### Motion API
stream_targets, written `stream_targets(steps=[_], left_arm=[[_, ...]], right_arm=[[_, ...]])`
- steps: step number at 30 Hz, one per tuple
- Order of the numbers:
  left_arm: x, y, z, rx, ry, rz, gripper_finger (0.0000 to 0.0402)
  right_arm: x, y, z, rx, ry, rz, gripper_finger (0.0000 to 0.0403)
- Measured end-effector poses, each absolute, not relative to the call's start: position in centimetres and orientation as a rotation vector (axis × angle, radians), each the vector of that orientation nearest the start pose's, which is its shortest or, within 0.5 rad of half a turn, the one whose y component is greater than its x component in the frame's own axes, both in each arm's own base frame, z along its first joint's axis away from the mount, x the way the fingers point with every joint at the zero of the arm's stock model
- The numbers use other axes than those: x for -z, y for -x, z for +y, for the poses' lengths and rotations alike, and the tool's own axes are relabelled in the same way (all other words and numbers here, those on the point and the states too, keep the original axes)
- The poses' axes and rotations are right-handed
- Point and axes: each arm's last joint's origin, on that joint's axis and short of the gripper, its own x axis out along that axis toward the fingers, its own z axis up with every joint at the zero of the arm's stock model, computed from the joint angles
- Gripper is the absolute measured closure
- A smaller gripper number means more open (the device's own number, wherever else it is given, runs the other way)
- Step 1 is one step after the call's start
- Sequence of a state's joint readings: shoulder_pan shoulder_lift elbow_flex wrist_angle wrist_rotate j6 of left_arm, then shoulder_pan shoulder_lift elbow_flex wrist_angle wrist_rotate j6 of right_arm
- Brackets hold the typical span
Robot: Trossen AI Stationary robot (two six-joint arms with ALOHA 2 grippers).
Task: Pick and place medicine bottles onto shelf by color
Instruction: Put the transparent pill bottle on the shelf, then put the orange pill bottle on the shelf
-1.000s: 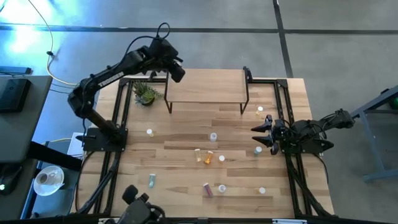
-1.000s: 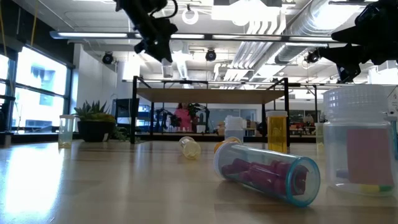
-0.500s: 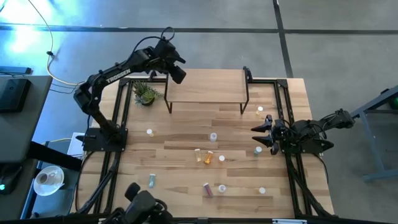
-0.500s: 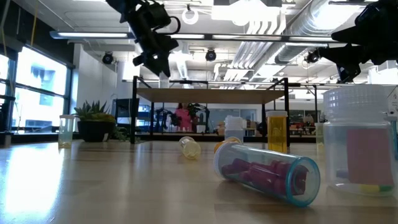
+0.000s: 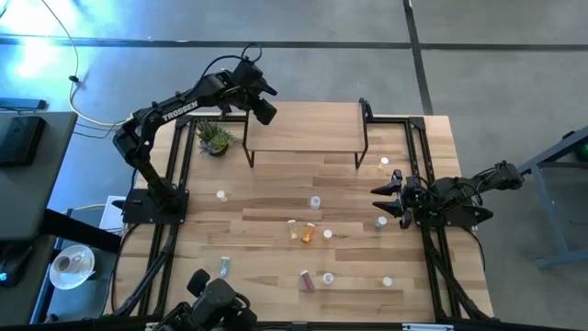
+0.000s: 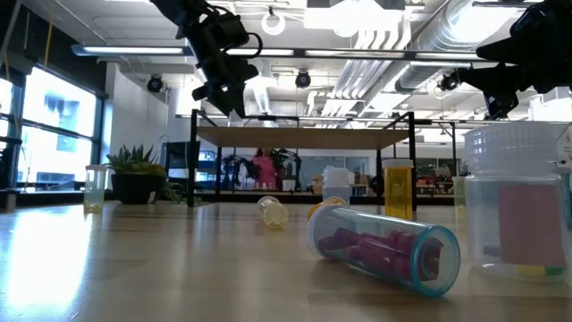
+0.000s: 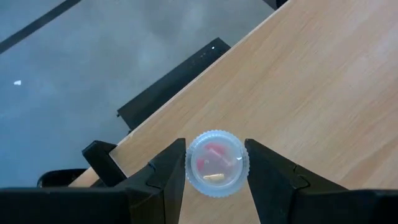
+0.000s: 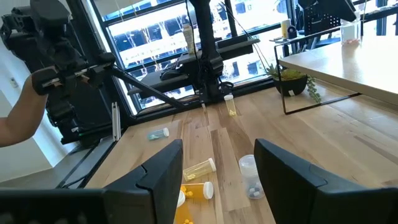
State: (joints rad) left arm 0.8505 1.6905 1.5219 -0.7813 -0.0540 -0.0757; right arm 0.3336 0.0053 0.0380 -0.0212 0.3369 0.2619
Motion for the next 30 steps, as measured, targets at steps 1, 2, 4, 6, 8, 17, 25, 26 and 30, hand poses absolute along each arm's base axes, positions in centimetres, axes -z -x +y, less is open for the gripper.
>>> stream_targets(steps=[1, 2, 4, 6, 8, 17, 25, 26, 30], left_arm=[[-30.5, -23.6, 27.1, -0.870, 0.446, 0.875, 0.0264], [-30.5, -23.6, 27.1, -0.870, 0.447, 0.875, 0.0264], [-30.5, -23.6, 27.1, -0.871, 0.447, 0.875, 0.0263], [-30.5, -23.6, 27.1, -0.871, 0.447, 0.876, 0.0259], [-30.5, -23.6, 27.1, -0.871, 0.447, 0.877, 0.0253], [-30.2, -23.6, 27.1, -0.870, 0.450, 0.887, 0.0208], [-32.1, -23.3, 26.7, -0.841, 0.392, 0.821, 0.0198], [-32.6, -23.2, 26.6, -0.840, 0.378, 0.807, 0.0198], [-34.9, -22.6, 25.9, -0.842, 0.340, 0.750, 0.0197]], right_arm=[[-17.4, -9.2, 2.2, 0.002, -0.266, -0.012, 0.0213], [-17.4, -9.2, 2.2, 0.002, -0.266, -0.011, 0.0213], [-17.4, -9.2, 2.2, 0.002, -0.266, -0.012, 0.0213], [-17.4, -9.2, 2.2, 0.002, -0.265, -0.011, 0.0213], [-17.4, -9.2, 2.2, 0.002, -0.266, -0.011, 0.0213], [-17.4, -9.2, 2.2, 0.002, -0.266, -0.011, 0.0213], [-17.4, -9.2, 2.2, 0.002, -0.266, -0.012, 0.0213], [-17.4, -9.2, 2.2, 0.002, -0.266, -0.012, 0.0213], [-17.4, -9.2, 2.2, 0.002, -0.266, -0.012, 0.0213]])
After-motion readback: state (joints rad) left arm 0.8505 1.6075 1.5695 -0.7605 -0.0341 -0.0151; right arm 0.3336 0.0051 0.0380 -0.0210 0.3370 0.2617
